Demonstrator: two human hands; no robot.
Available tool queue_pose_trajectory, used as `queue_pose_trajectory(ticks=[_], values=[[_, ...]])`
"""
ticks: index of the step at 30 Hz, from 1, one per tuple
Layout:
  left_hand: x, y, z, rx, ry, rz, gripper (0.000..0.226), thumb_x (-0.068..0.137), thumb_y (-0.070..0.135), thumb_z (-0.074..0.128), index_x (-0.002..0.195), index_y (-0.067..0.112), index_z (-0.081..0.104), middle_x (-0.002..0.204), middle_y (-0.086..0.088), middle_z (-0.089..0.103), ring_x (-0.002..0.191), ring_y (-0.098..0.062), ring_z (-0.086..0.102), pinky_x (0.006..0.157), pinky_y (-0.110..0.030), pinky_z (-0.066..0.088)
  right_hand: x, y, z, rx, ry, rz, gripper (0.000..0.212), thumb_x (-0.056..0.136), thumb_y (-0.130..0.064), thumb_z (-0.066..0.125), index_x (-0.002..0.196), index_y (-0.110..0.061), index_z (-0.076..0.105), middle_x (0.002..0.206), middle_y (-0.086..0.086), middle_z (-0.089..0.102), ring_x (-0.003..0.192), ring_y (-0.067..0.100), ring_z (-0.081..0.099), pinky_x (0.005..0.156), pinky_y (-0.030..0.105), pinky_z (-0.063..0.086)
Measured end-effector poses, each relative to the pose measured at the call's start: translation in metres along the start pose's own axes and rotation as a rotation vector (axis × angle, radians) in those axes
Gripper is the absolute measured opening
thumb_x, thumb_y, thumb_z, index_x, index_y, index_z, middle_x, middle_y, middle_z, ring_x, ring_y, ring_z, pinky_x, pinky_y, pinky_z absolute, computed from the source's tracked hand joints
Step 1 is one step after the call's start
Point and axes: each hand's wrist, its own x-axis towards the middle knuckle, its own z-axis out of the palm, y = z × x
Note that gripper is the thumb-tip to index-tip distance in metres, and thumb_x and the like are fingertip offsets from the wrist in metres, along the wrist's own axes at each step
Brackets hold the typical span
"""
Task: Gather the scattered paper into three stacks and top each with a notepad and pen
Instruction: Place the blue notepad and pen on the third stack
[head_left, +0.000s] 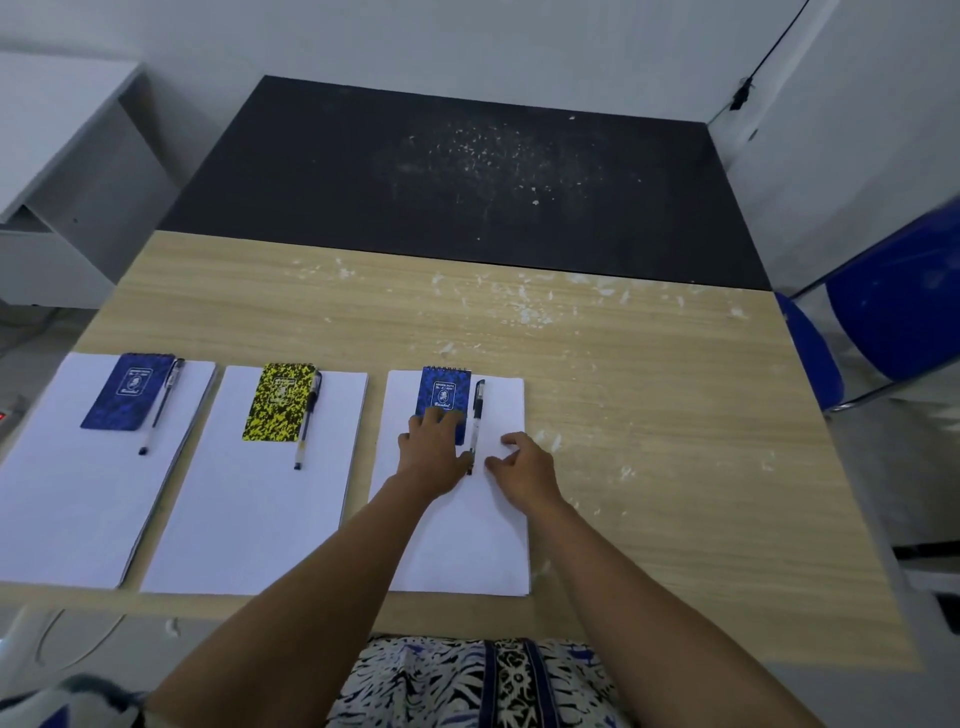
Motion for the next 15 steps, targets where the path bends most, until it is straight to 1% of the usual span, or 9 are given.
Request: queue_pose_trajectory(ticks=[2,5,8,10,12,15], values=[[0.003,0.003,0.002,-0.006,-0.034,0.044,0.065,0.084,0.041,0.068,0.14,0.026,0.039,0.141,-0.005,0.037,0.127,-0.029,0.038,0.104,-0.044,0.036,-0.001,0.008,-0.007,0.002,0.035,0.033,0.038,0.089,-0.014,0.062,0.125,-0.01,0.055,0.078,-0.001,0.058,0.08,0.015,0.056,0.076,0.02,0.04],[0.007,0.006,0.005,0.054,-0.085,0.057,0.072,0.081,0.044,0.07,0.142,0.028,0.036,0.141,-0.004,0.036,0.129,-0.03,0.036,0.106,-0.046,0.036,-0.002,0.017,-0.018,-0.007,0.062,0.063,0.037,0.087,-0.011,0.059,0.124,-0.009,0.055,0.087,0.002,0.058,0.077,0.017,0.057,0.072,0.023,0.043],[0.01,0.008,0.006,0.089,-0.059,0.058,0.063,0.088,0.036,0.063,0.144,0.03,0.035,0.139,-0.005,0.039,0.126,-0.03,0.038,0.105,-0.045,0.036,-0.002,0.022,-0.027,0.01,0.047,0.098,0.037,0.088,-0.009,0.057,0.125,-0.011,0.053,0.081,0.002,0.059,0.064,0.013,0.057,0.065,0.024,0.048],[0.01,0.008,0.007,0.099,-0.044,0.065,0.059,0.092,0.031,0.057,0.145,0.03,0.032,0.138,-0.006,0.041,0.125,-0.03,0.041,0.105,-0.046,0.036,-0.001,0.024,-0.029,0.021,0.028,0.109,0.038,0.088,-0.009,0.056,0.125,-0.012,0.051,0.08,0.004,0.061,0.059,0.013,0.058,0.06,0.024,0.049],[0.01,0.01,0.008,0.094,-0.048,0.061,0.058,0.093,0.028,0.055,0.146,0.029,0.032,0.137,-0.005,0.044,0.125,-0.029,0.044,0.105,-0.046,0.036,0.0,0.024,-0.03,0.021,0.018,0.115,0.038,0.087,-0.01,0.056,0.124,-0.013,0.051,0.087,0.009,0.064,0.06,0.015,0.059,0.061,0.025,0.049],[0.01,0.013,0.01,0.061,-0.033,0.043,0.057,0.093,0.024,0.054,0.146,0.027,0.033,0.136,-0.003,0.049,0.123,-0.027,0.049,0.103,-0.043,0.038,0.002,0.023,-0.031,0.01,0.01,0.116,0.036,0.086,-0.013,0.057,0.122,-0.016,0.05,0.095,0.012,0.065,0.065,0.019,0.061,0.067,0.03,0.052]])
